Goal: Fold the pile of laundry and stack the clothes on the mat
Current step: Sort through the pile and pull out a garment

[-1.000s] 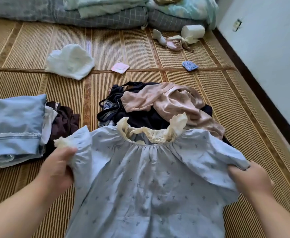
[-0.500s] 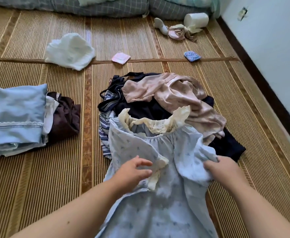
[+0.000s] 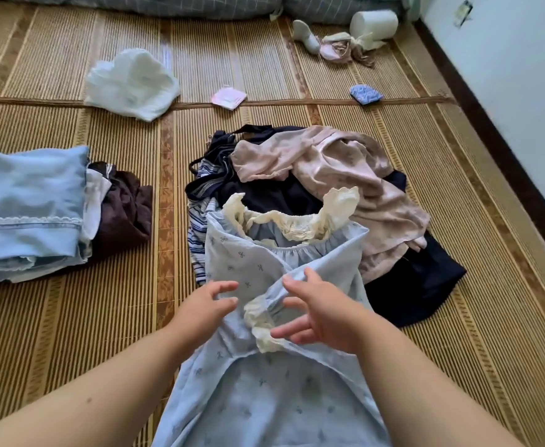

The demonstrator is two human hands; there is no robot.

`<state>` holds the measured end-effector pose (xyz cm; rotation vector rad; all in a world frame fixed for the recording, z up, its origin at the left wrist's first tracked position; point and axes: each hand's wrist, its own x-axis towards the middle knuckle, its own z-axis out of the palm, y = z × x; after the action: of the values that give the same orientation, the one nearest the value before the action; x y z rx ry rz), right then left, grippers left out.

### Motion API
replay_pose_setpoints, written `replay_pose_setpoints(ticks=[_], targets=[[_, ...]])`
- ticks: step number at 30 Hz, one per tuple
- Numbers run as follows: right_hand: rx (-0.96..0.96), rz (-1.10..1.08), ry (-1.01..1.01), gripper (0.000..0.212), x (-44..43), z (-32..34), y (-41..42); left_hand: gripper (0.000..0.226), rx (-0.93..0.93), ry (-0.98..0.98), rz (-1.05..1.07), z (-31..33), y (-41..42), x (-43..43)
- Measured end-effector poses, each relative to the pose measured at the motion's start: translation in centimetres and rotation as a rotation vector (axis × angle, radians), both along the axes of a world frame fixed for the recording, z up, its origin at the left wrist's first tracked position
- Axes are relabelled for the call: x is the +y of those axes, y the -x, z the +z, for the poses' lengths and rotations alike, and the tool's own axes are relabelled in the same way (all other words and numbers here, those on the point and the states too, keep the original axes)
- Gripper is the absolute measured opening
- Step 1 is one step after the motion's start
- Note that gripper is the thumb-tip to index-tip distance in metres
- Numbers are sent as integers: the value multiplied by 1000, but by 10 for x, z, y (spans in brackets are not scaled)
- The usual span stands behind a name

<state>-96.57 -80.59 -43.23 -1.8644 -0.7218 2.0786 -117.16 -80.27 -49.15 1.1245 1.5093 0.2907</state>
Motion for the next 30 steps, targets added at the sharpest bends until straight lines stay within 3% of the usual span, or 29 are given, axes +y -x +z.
replay_pose_setpoints(ticks=[1,4,5,8,9,10,12,14,16,18,20,23,25,27,30], targets=[[-64,-11,-29,59,4,-11,2,32,4,-2,6,0,1,-1],[-633,82,-220,29,9,-41,-6,31,14,-9,6,-4,7,-3],[-686,162,-256,32,5,-49,-11,31,16,-8,8,-6,9,-3],[-477,431,-230,66,-15,-61,-11,33,24,12,16,-10,9,-1],[-483,486,-255,66,-19,-64,-11,35,43,13,10,-11,7,2],[-546,455,-320,57,-19,-69,-14,41,71,4,1,-13,6,5],[-781,152,-474,34,-8,-67,-24,61,114,-46,18,-16,2,17],[-934,-188,-557,34,11,-58,-43,81,133,-125,81,-14,0,34],[-904,-333,-506,64,31,-49,-65,95,197,-203,116,-12,-1,58],[-743,-341,-379,85,49,-44,-83,98,164,-161,175,-10,0,82],[-507,-291,-305,66,58,-42,-94,92,21,9,294,-12,0,100],[-434,-141,-281,9,62,-40,-97,33,-106,220,272,-10,-3,105],[-501,-116,-347,12,63,-38,-102,14,-90,244,269,-8,-5,106],[-516,-165,-396,5,65,-28,-107,13,-74,199,300,-3,-3,111],[-499,-193,-460,22,72,-5,-113,11,-109,108,308,17,2,123]])
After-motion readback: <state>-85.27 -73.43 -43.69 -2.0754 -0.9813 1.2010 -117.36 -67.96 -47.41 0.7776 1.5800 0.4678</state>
